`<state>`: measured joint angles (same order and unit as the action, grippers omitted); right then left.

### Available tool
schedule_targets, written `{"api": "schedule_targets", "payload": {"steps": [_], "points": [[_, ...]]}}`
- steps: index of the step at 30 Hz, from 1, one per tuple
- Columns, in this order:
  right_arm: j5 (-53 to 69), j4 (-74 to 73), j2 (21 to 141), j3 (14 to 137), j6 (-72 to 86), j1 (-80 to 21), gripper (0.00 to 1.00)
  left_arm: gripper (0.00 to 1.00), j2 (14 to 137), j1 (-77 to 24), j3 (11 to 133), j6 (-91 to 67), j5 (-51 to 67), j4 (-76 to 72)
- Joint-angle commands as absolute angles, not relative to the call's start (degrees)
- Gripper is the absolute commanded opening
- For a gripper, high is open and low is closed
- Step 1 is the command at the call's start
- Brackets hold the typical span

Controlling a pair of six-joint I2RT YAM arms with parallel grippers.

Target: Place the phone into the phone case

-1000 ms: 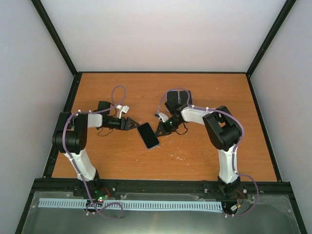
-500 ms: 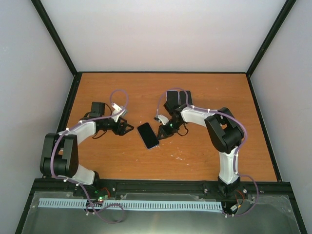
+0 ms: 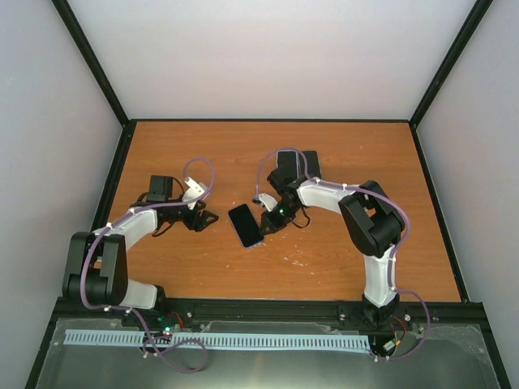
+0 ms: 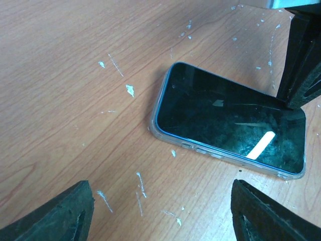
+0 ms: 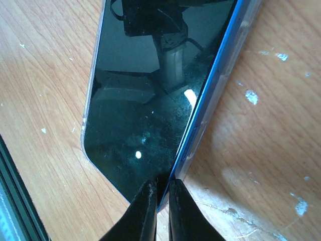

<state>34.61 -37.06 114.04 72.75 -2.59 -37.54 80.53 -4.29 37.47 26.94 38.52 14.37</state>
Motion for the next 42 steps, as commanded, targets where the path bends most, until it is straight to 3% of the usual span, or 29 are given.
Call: {"api": "schedule_targets", "payload": {"steps": [1,18,30,42], "points": [[25.2,-36.0,117.5,69.1,-5.3,-40.3,0.06,0.75,78.7,-4.5,37.2,27.5,37.8,12.4],[17.3,-38.0,123.8,68.5,-6.3,-45.9,0.03,0.75,77.1,-3.6,39.6,20.0,33.9,10.5],[21.5,-46.8,119.5,69.2,-9.3,-46.1,0.04,0.75,74.8,-1.4,39.6,22.1,34.4,11.3],[16.5,-49.7,118.3,68.9,-12.7,-47.5,0.05,0.75,73.6,-1.4,39.0,22.6,34.6,11.5]]}}
